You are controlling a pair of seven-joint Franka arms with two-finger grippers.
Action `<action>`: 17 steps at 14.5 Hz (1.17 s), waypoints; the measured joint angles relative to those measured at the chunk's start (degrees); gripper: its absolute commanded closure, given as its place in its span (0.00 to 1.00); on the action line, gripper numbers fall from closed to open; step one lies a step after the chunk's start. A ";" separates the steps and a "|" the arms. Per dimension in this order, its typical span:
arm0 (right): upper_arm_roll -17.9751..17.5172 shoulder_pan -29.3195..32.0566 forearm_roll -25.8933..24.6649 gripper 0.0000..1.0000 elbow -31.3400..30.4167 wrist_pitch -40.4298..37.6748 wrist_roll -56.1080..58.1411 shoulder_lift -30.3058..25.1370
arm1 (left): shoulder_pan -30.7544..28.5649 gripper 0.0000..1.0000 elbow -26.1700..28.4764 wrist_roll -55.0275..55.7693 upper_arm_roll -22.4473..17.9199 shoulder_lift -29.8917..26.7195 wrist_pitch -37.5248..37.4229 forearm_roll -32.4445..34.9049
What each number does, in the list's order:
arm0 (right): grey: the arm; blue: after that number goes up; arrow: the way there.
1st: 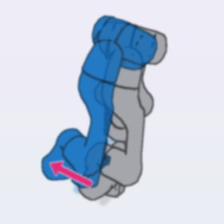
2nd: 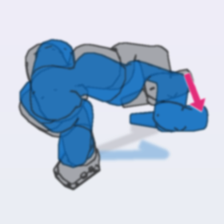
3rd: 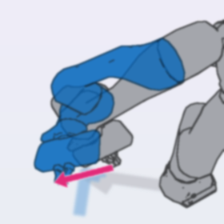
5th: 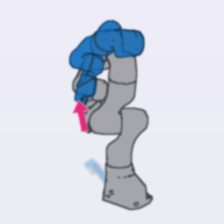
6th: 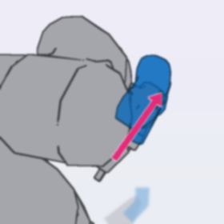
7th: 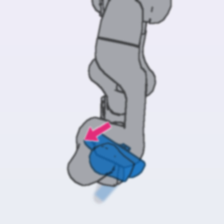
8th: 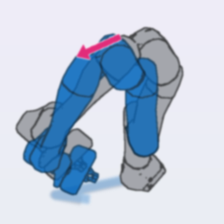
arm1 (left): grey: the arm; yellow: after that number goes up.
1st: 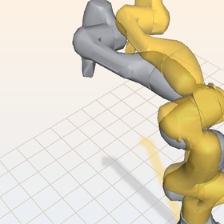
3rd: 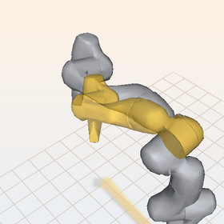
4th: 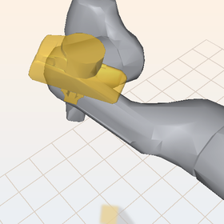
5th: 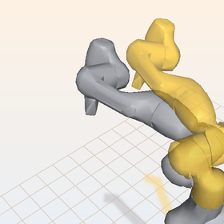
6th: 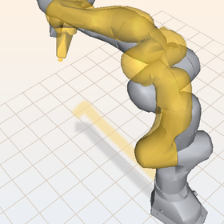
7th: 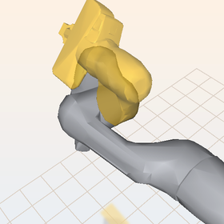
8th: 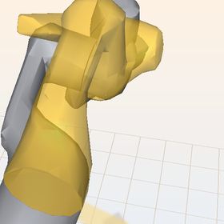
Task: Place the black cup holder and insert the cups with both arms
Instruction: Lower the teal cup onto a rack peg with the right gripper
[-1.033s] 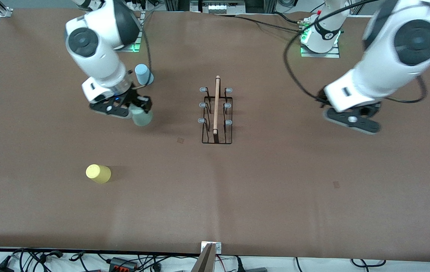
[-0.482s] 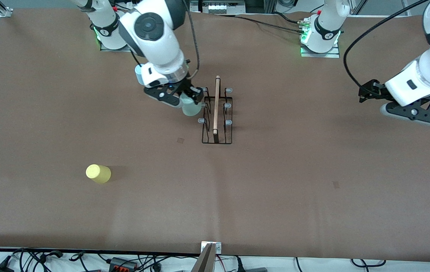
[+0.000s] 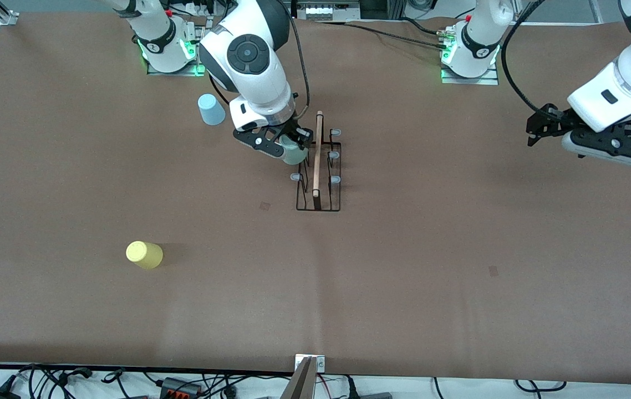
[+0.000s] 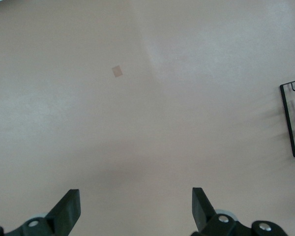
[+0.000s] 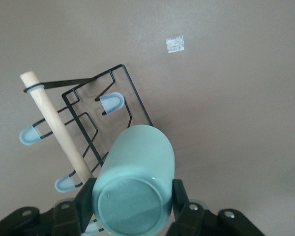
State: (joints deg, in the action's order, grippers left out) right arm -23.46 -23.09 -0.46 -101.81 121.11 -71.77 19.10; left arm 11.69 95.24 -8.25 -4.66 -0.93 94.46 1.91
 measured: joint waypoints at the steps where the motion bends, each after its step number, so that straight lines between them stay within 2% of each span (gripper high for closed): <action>1: -0.07 -0.26 0.03 0.77 0.01 -0.58 0.00 -0.02 | 0.14 0.00 0.57 0.00 -0.45 -0.56 0.09 0.02; 4: -1.33 -0.66 0.33 0.77 0.03 -1.72 -1.06 -0.13 | 0.20 0.00 1.43 -0.06 -1.83 -0.98 0.10 0.03; 10: -2.49 -0.85 0.34 0.77 0.12 -6.26 -2.11 -1.04 | 0.53 0.00 1.74 -0.06 -1.94 -0.98 0.12 0.03; 17: -2.49 -0.85 0.34 0.77 -1.39 -3.66 -2.13 -1.03 | 0.48 0.00 1.91 -0.04 -2.05 -0.91 0.11 0.03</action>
State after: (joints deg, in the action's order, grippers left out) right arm -25.96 -23.94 -0.13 -103.20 117.46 -73.90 18.07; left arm 12.17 97.14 -8.30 -6.71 -1.85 94.58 1.94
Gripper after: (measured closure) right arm 0.339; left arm 0.000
